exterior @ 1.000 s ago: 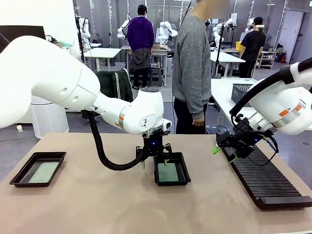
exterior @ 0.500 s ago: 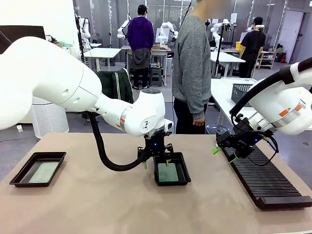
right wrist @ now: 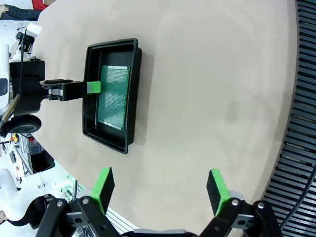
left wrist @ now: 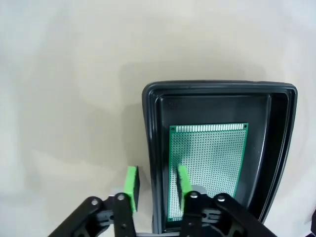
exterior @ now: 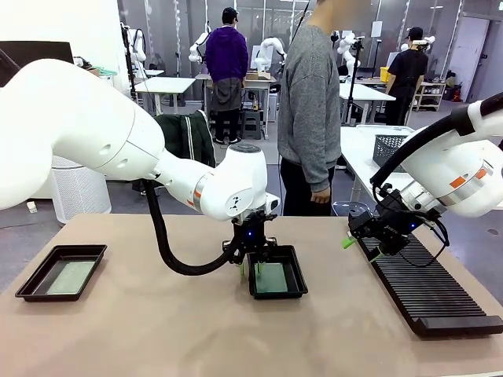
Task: Inspect and transfer BCBs to ESD trays.
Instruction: Pick up the ESD tray and place it on the left side of the table.
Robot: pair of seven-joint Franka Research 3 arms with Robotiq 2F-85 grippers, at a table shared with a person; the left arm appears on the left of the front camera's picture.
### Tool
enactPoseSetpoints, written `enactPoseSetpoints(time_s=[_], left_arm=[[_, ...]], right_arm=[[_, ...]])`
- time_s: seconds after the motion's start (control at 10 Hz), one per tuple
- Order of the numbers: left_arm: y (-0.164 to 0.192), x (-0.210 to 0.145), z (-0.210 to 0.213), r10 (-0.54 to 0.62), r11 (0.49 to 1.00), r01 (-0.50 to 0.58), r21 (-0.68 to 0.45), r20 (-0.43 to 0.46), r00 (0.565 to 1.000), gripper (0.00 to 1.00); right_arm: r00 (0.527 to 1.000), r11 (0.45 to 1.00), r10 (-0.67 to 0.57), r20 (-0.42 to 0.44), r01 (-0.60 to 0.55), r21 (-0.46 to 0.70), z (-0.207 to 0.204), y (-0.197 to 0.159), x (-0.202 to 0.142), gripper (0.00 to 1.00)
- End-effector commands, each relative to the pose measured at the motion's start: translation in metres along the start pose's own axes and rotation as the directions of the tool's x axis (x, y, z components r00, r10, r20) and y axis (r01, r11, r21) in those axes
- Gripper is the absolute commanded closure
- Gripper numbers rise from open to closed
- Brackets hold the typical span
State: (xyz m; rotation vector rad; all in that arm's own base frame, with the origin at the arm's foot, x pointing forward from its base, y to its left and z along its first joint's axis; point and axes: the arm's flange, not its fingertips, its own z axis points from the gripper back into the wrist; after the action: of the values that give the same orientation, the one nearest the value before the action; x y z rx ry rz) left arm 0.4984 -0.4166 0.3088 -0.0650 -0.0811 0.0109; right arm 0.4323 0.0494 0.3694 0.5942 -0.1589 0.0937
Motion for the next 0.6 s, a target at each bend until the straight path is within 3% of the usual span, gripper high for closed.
enactPoseSetpoints(time_s=[0.0, 0.5], left_arm=[[0.0072, -0.0116, 0.0048, 0.015, 0.999, -0.017, 0.028, 0.052, 0.999, 1.00], [0.0096, -0.0120, 0.0045, 0.005, 1.000, -0.006, 0.029, 0.041, 0.999, 1.00]], right_arm=[[1.000, 1.000, -0.001, 0.001, 0.001, -0.002, -0.0011, 0.0005, -0.0012, 0.00], [1.000, 1.000, -0.001, 0.001, 0.001, -0.002, -0.0011, 0.0005, -0.0012, 0.00]])
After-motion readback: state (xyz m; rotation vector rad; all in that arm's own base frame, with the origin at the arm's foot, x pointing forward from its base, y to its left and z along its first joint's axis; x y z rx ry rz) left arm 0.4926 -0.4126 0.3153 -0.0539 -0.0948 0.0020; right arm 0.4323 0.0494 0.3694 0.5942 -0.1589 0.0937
